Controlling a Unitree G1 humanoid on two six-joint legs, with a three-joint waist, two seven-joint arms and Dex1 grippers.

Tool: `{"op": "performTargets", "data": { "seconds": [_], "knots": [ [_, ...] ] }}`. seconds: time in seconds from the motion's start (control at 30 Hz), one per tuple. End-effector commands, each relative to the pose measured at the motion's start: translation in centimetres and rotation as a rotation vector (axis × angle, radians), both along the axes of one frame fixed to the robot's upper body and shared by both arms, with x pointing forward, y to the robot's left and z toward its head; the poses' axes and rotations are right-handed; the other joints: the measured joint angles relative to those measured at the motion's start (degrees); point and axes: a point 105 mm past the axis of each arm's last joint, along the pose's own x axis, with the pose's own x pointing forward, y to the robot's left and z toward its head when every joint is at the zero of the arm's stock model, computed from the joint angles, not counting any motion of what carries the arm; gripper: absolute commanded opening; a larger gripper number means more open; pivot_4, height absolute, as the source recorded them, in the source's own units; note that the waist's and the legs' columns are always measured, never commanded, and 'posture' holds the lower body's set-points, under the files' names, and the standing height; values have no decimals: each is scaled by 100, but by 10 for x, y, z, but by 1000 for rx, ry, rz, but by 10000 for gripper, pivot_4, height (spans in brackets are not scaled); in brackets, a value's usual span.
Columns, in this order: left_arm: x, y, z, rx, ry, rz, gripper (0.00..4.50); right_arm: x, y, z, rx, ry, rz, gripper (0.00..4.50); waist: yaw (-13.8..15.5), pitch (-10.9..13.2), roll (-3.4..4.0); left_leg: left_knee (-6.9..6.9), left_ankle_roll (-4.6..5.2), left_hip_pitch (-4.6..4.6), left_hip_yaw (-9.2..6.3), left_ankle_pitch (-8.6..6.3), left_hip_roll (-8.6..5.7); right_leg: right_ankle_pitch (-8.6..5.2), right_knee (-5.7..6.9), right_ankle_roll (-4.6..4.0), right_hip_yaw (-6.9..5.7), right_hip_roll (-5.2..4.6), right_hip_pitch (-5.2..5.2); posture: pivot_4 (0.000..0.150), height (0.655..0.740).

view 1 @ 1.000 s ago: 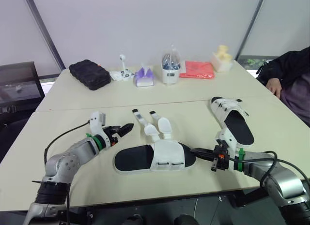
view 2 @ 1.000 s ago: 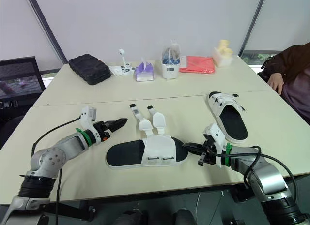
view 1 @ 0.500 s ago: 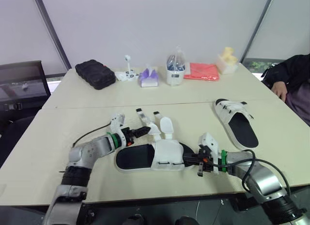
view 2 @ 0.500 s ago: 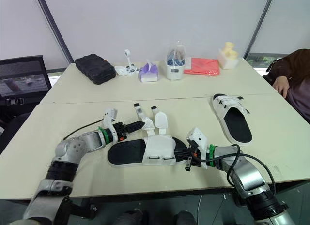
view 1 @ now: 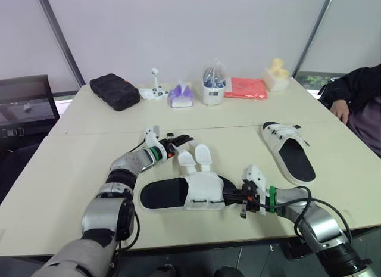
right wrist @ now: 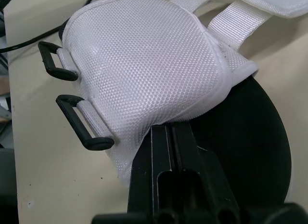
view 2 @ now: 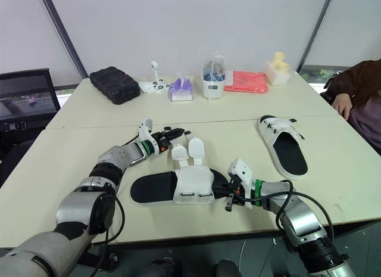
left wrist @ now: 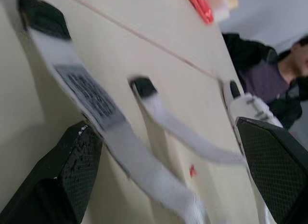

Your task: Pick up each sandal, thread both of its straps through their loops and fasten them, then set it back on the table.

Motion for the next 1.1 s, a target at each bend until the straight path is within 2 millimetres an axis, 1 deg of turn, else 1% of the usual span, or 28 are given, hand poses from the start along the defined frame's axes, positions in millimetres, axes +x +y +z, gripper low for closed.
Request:
{"op": "performTargets", "data": {
  "seconds": [0.03,0.1,0.2,0.33,0.47,0.5,0.57,0.6,0.67,0.7,0.73,0.77,0.8,0.83,0.87,0.93,0.97,1.03,1.1],
  "knots": [
    [6,4,1,23,-23,33,42399,-2,5,-5,-3,12,2,49,-8,0,0,0,0,0,0,0,0,0,0,0,0,0,0,1500,7400],
    [7,0,5,26,-41,24,36058,-2,5,-5,-1,8,-6,0,-18,0,0,0,0,0,-1,0,0,0,0,0,0,1,1,1500,7400],
    [9,-2,11,24,-68,21,20931,-2,4,-6,2,8,-16,0,-19,1,-2,0,0,0,-1,0,0,0,0,1,-1,1,0,1500,7400],
    [10,0,14,26,-80,26,626,-2,4,-7,4,9,-22,0,-29,2,-4,0,0,-1,-2,0,1,1,0,1,-2,2,-1,1500,7400],
    [11,4,18,33,-101,15,626,-2,5,-9,5,10,-27,0,-46,2,-4,0,0,-1,-2,0,1,1,0,1,-2,4,0,1500,7400],
    [12,5,22,67,-137,7,626,-1,5,-9,5,10,-29,0,-57,2,-4,-1,0,-1,-2,-1,2,1,0,1,-3,4,-1,1500,7400],
    [13,2,38,131,-255,-42,626,-1,4,-10,3,9,-32,0,-82,4,-7,-1,0,-1,-3,-1,2,1,0,1,-4,4,-1,1500,7400],
    [13,-2,51,201,-371,-83,626,0,3,-10,1,9,-34,0,-92,4,-7,-1,0,-2,-4,0,1,1,0,1,-5,4,-1,1500,7400],
    [8,-11,68,293,-535,-158,626,0,1,-11,-2,8,-37,0,-100,6,-10,-1,-1,-5,-4,0,1,1,0,1,-5,4,-2,1500,7400],
    [5,-14,72,321,-589,-186,626,0,1,-11,-3,8,-38,0,-100,6,-10,-1,-2,-5,-4,-1,1,1,-1,1,-5,3,-2,1500,7400],
    [-2,-21,78,401,-708,-245,626,1,-1,-11,-5,9,-40,0,-99,5,-9,-1,-2,-5,-3,-1,1,1,-1,1,-5,2,-2,1500,7400],
    [-23,-30,84,566,-943,-360,626,1,-2,-12,-8,11,-41,0,-111,1,-3,-2,-2,-5,-3,-1,1,1,-2,1,-4,2,-1,1500,7400],
    [-43,-40,83,672,-1104,-463,626,1,-3,-13,-11,13,-41,0,-138,-2,4,-8,-3,-4,-2,-2,1,1,-7,1,-2,-1,-1,1500,7400],
    [-63,-44,74,767,-1234,-557,626,2,-4,-13,-12,13,-42,0,-147,-5,9,-18,-9,0,7,-6,3,1,-10,0,13,-8,-2,1500,7400],
    [-76,-40,64,844,-1328,-597,626,2,-5,-14,-14,14,-41,0,-139,-7,11,-26,-13,4,10,-9,6,2,-13,-1,20,-7,-3,1500,7400],
    [-90,-29,49,997,-1504,-633,626,3,-5,-15,-16,14,-42,0,-107,-7,11,-37,-15,10,9,-10,9,2,-19,-3,22,-6,-3,1500,7400],
    [-95,-24,44,1066,-1595,-646,626,4,-6,-16,-17,13,-44,0,-99,-7,10,-38,-16,9,7,-10,11,6,-19,-8,22,-4,-6,1500,7400],
    [-104,-17,42,1159,-1777,-652,626,5,-7,-17,-18,13,-45,0,-65,-6,9,-35,-20,8,2,-7,15,12,-20,-19,20,-2,-8,1500,7400],
    [-107,-11,43,1234,-1932,-643,626,6,-6,-17,-17,13,-46,0,-2,-7,8,-31,-29,10,1,-12,17,12,-26,-21,17,-1,0,1500,7400]
  ]
}}
